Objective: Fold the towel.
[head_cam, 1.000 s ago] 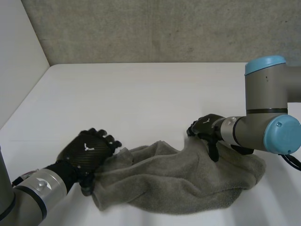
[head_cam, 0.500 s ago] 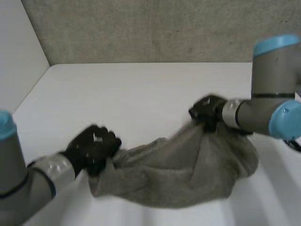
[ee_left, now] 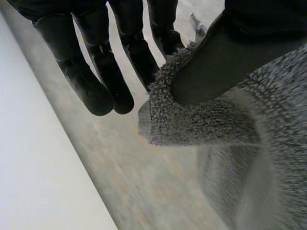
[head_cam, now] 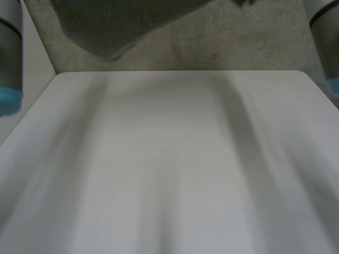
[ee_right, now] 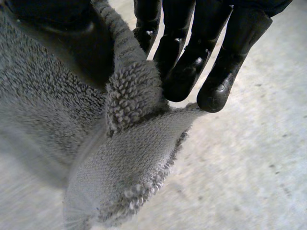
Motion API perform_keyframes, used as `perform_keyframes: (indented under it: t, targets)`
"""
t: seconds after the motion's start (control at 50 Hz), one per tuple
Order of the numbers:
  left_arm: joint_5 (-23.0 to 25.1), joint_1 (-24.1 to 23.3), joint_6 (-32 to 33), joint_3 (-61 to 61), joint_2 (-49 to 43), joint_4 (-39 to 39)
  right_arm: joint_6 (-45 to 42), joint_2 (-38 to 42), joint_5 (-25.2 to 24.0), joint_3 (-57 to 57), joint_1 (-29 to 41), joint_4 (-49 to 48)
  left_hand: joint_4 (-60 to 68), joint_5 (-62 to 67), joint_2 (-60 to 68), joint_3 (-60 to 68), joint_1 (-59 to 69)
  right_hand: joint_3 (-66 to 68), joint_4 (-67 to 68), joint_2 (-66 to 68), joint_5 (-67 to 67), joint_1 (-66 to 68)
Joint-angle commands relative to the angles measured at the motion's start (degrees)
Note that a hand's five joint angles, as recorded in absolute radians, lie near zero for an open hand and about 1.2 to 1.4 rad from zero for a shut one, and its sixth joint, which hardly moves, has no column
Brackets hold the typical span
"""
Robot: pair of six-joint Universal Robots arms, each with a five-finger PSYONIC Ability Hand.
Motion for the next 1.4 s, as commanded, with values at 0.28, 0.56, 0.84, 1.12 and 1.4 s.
perform_keyframes:
  t: [0.28,0.56,0.84,1.12,1.4]
  targets:
    - [5.9,2.9,0.6,-41.6,-6.4,6.5,-14.2,8.9,-5.7,27.1,0.7,9.2,-6.7,-14.9,-4.4,-8.4,-1.5,4.1,3.0,3.8,4.2,3.9]
    - [6.2,2.6,0.4,-49.8,4.0,4.3,-17.4,2.8,-3.6,40.0,0.7,13.7,-31.9,-40.1,-29.6,-33.6,-26.7,-43.2,-44.3,-43.5,-43.0,-43.4]
    - [9.4,2.8,0.4,-50.7,10.1,4.3,-14.1,-0.5,-3.3,48.9,-0.3,10.5,-72.8,-81.0,-70.5,-74.4,-67.5,-50.0,-51.1,-50.3,-49.9,-50.2]
    - [27.8,3.8,0.5,-47.7,9.1,4.4,-15.0,-0.6,-3.0,52.7,-1.8,0.6,-70.6,-78.8,-68.3,-72.3,-65.4,-50.3,-51.4,-50.6,-50.2,-50.6]
    - [26.7,2.7,6.2,-36.4,-9.0,1.1,-15.2,-0.3,-3.3,53.3,-2.7,0.0,-69.4,-77.6,-67.1,-71.1,-64.2,-50.3,-51.4,-50.6,-50.2,-50.6]
